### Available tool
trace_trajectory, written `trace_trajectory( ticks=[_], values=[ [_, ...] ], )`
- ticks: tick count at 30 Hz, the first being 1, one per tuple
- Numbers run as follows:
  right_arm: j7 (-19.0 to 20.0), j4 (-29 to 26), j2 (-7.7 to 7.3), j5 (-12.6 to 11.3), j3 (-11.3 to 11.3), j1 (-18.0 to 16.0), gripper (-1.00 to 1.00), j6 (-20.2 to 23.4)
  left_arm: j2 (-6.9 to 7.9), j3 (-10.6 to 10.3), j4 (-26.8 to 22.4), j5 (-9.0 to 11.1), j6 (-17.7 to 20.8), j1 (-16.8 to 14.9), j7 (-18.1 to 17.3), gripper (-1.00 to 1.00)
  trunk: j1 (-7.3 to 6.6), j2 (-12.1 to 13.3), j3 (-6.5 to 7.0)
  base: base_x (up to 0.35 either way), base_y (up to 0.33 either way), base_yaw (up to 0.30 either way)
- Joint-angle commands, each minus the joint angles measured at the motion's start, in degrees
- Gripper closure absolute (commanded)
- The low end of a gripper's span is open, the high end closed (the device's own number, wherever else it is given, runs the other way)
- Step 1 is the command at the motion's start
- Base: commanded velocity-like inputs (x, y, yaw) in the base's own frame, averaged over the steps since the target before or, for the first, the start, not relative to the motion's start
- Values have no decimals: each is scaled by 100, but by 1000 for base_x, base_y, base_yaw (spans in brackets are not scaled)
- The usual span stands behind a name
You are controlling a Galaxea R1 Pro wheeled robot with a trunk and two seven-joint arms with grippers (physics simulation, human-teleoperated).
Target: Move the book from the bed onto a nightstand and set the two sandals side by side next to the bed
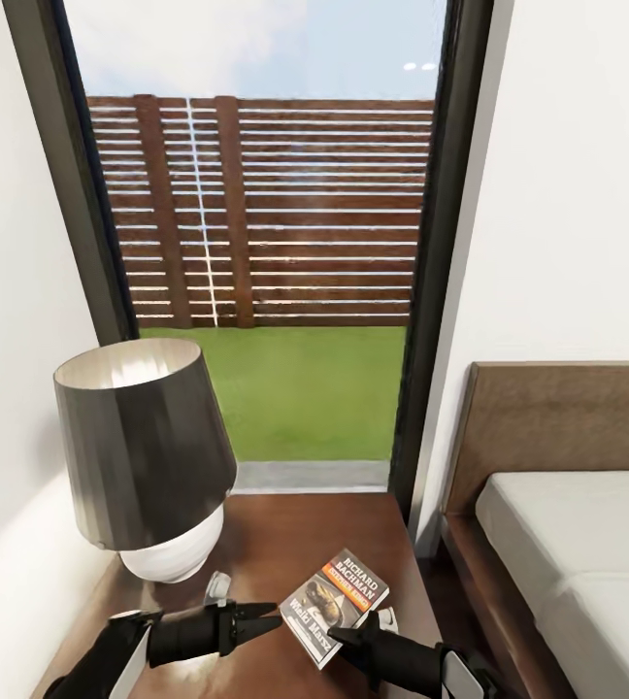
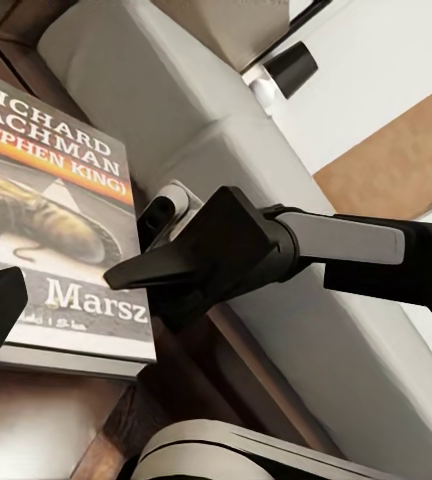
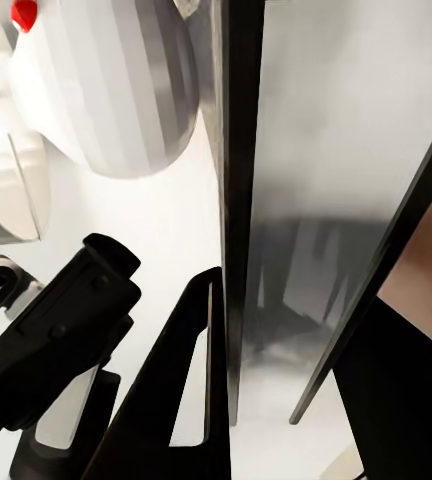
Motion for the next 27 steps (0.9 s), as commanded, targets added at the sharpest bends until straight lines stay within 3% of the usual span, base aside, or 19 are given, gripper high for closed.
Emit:
trace_trajectory(
  ticks=[1, 27],
  values=[
    [12, 0, 3, -1, -23, -2, 100, 30, 1, 1, 0, 12, 60, -1, -18, -100, 0, -2, -6, 72, 0, 0],
    [12, 0, 4, -1, -23, -2, 100, 31, 1, -5, 0, 8, 60, -2, -18, -100, 132, -243, -114, 6, 0, 0]
  ],
)
